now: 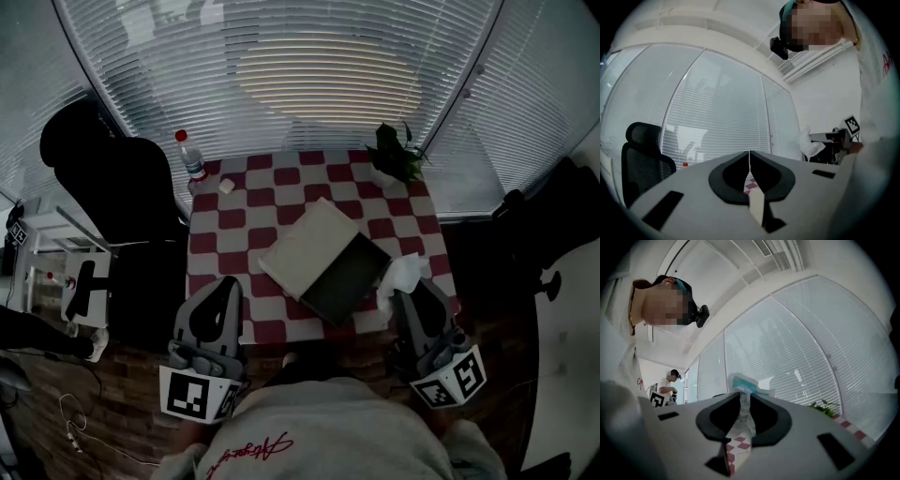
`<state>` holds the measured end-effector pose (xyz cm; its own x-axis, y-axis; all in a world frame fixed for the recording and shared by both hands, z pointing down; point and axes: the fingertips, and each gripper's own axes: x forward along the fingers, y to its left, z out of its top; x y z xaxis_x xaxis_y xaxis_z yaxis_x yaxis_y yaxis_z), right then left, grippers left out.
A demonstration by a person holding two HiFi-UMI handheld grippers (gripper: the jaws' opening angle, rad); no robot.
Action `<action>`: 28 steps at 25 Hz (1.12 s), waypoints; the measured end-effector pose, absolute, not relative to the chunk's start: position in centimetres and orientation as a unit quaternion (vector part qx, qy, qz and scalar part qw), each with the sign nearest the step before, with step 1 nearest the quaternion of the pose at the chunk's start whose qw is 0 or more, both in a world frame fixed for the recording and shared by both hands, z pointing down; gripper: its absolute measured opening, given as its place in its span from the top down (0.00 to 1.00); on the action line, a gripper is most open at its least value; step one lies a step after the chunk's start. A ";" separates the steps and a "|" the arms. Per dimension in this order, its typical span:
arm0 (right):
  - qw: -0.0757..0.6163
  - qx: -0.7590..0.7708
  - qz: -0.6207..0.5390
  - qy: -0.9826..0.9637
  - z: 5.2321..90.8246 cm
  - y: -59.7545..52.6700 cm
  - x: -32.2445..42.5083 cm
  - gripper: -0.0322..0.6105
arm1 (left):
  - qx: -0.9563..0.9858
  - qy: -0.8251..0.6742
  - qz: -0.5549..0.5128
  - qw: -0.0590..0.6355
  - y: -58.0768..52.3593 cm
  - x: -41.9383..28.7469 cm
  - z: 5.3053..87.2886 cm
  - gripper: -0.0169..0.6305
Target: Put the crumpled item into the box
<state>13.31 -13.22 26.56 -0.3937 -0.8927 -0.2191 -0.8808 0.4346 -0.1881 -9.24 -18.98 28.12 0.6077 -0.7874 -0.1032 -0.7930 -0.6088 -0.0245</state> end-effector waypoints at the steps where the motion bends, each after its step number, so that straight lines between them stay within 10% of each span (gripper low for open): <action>1: 0.145 -0.530 -0.020 0.835 26.3 -13.3 13.7 0.83 | -0.894 0.444 0.042 0.034 -18.9 -9.0 28.0 0.94; 28: 0.129 -0.477 -0.026 0.869 26.6 -15.5 14.1 0.83 | -0.869 0.493 0.024 0.024 -17.0 -8.3 28.4 0.94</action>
<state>14.12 -15.47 26.56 -0.5122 -0.8355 -0.1989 -0.8222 0.5440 -0.1675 -8.33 -17.02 28.41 0.5128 -0.8559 -0.0663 -0.8583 -0.5128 -0.0178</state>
